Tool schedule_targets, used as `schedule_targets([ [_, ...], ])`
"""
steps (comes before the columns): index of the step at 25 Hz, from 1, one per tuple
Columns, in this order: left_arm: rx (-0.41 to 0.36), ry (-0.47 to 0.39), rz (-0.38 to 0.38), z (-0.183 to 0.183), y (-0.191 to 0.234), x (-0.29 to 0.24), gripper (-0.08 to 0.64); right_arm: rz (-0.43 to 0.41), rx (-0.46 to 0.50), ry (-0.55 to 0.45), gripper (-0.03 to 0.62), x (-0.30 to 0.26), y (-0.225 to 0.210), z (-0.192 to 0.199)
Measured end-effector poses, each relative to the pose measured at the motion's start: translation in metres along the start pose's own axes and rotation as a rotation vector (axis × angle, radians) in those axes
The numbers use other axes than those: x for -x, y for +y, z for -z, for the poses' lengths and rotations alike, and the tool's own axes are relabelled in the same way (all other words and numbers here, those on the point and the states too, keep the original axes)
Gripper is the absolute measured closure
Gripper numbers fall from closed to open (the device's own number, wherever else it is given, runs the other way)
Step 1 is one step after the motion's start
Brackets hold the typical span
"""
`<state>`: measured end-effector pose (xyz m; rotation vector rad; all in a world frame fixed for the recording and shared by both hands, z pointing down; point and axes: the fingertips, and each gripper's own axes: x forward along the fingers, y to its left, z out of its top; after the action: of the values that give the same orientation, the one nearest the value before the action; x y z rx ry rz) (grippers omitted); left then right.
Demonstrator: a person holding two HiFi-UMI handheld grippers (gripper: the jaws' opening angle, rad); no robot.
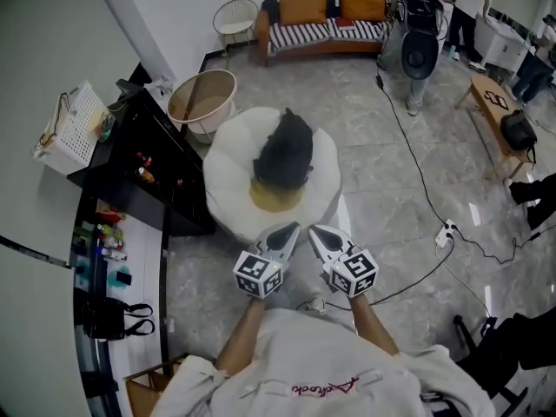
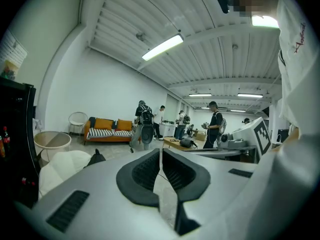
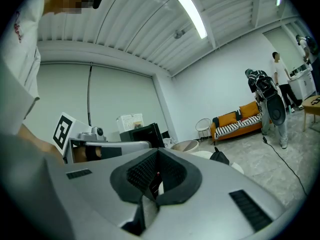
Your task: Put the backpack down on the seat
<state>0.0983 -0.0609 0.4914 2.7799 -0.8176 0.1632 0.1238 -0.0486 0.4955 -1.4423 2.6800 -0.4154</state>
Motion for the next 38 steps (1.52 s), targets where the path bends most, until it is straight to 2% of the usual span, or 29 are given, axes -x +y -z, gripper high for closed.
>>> schedule_targets([
  [7, -0.017, -0.002, 0.018, -0.001, -0.011, 0.001, 0.517, 0.005, 0.001, 0.004, 0.565, 0.005, 0.001, 0.001],
  [17, 0.028, -0.043, -0.031, 0.005, 0.02, 0.047, 0.517, -0.01, 0.052, 0.023, 0.565, -0.021, 0.042, 0.007],
  [22, 0.037, -0.053, -0.022, 0.007, 0.027, 0.057, 0.517, -0.013, 0.049, 0.018, 0.566, -0.029, 0.054, 0.008],
  [30, 0.04, -0.049, -0.005, 0.013, 0.025, 0.056, 0.517, 0.002, 0.051, 0.017, 0.565, -0.027, 0.054, 0.009],
  [38, 0.05, -0.055, -0.027, 0.013, 0.027, 0.056, 0.517, -0.006, 0.058, 0.031, 0.565, -0.027, 0.054, 0.012],
])
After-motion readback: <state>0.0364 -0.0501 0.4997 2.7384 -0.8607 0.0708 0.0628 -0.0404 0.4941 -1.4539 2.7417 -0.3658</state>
